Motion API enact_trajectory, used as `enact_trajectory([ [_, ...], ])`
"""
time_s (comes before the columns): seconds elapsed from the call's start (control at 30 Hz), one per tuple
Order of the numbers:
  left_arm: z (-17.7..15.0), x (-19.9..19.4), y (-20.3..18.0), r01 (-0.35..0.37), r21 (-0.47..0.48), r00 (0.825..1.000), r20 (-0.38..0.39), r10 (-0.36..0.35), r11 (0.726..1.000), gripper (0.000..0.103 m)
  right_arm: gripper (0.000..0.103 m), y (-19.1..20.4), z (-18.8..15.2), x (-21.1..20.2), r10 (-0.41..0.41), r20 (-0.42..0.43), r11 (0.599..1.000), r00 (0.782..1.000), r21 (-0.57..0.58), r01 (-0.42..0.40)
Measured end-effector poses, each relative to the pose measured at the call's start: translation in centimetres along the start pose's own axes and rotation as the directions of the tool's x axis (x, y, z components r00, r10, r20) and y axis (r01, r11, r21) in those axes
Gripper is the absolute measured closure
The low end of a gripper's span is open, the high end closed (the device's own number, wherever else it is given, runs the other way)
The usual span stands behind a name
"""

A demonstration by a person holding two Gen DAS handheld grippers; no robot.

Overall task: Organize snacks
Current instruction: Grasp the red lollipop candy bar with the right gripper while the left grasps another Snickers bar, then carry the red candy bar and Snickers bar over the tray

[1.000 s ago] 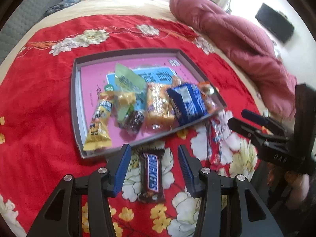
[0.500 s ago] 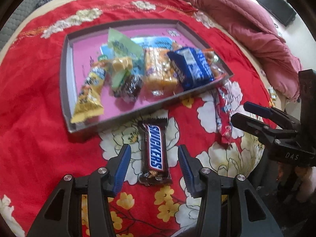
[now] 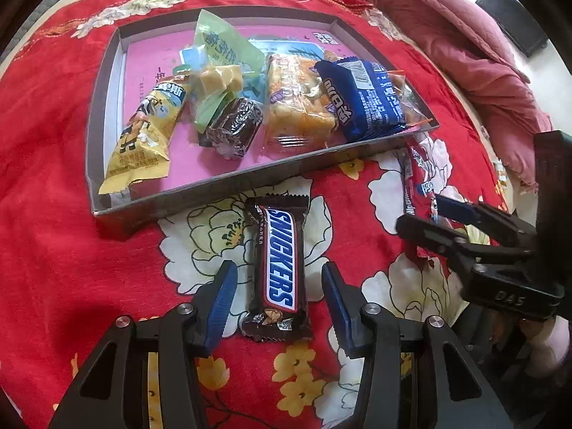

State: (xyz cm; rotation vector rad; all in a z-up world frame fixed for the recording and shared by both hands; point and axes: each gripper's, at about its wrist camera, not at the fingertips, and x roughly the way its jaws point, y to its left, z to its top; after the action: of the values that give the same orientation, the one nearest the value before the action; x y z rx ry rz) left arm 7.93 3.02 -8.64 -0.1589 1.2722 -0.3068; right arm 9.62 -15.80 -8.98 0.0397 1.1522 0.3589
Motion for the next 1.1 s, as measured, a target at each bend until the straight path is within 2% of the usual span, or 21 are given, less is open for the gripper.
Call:
enact_trajectory([
  [0.1,0.0,0.1,0.0,-0.001,-0.003,1.000,0.006,0.001,1.000,0.052,0.044,-0.2,0.2,0.6,-0.002,-0.003,1.000,1.000,0.002,0.002],
  [0.2,0.0,0.2,0.0,0.003,-0.011,1.000,0.012,-0.003,1.000,0.052,0.058,-0.7,0.3,0.9,0.001,0.004,1.000,1.000,0.005,-0.001],
  [0.23,0.0,0.2,0.1,0.003,-0.011,1.000,0.013,-0.003,1.000,0.054,0.062,-0.9,0.4,1.0,0.002,0.006,1.000,1.000,0.011,-0.002],
  [0.3,0.1,0.3,0.0,0.006,-0.012,1.000,0.013,-0.006,1.000,0.065,0.066,-1.6,0.4,1.0,0.021,0.015,0.999,1.000,0.029,-0.021],
  [0.47,0.1,0.9,-0.6,-0.001,0.011,1.000,0.006,0.001,1.000,0.072,0.071,-2.4,0.3,0.7,0.058,0.023,0.997,0.998,0.055,-0.059],
  [0.53,0.1,1.0,-1.1,-0.001,0.029,1.000,0.003,0.001,1.000,0.073,0.079,-2.3,0.3,0.6,0.070,0.017,0.997,0.997,0.043,-0.071],
  [0.73,0.0,0.6,-1.8,0.041,0.043,0.999,0.003,-0.041,0.998,0.073,0.084,-1.4,-0.1,0.1,0.105,0.002,0.994,0.994,0.010,-0.105],
  [0.9,0.1,0.0,-2.3,0.072,0.052,0.997,0.015,-0.073,0.996,0.073,0.085,-0.7,-0.4,-0.6,0.134,-0.008,0.991,0.991,0.002,-0.134],
  [1.1,0.2,-1.9,-2.7,0.073,0.068,0.995,0.064,-0.077,0.995,0.073,0.085,-0.6,-0.5,-1.5,0.166,0.002,0.986,0.986,0.006,-0.166],
])
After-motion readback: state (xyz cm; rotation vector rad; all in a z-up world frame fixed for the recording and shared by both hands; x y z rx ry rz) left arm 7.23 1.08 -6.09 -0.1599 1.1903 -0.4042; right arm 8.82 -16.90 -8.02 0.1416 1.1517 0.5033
